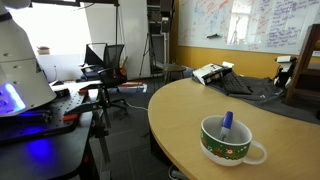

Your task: Pick up the pen from the mug cup and put it on the table

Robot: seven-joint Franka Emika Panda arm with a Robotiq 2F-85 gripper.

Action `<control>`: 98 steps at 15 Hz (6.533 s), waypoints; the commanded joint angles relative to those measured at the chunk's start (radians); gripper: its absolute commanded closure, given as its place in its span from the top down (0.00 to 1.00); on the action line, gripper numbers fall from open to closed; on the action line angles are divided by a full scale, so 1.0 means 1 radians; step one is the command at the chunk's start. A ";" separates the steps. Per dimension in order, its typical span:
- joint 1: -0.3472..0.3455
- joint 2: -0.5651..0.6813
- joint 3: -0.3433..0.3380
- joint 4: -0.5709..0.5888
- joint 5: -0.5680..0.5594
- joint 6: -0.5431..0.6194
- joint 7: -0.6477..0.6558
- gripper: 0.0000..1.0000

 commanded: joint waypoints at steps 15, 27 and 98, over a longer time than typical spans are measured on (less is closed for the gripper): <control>-0.107 0.208 -0.145 0.084 0.250 0.067 0.514 1.00; -0.121 0.201 -0.178 0.063 0.265 0.166 0.762 1.00; 0.120 0.520 -0.073 0.353 0.222 0.017 1.846 0.06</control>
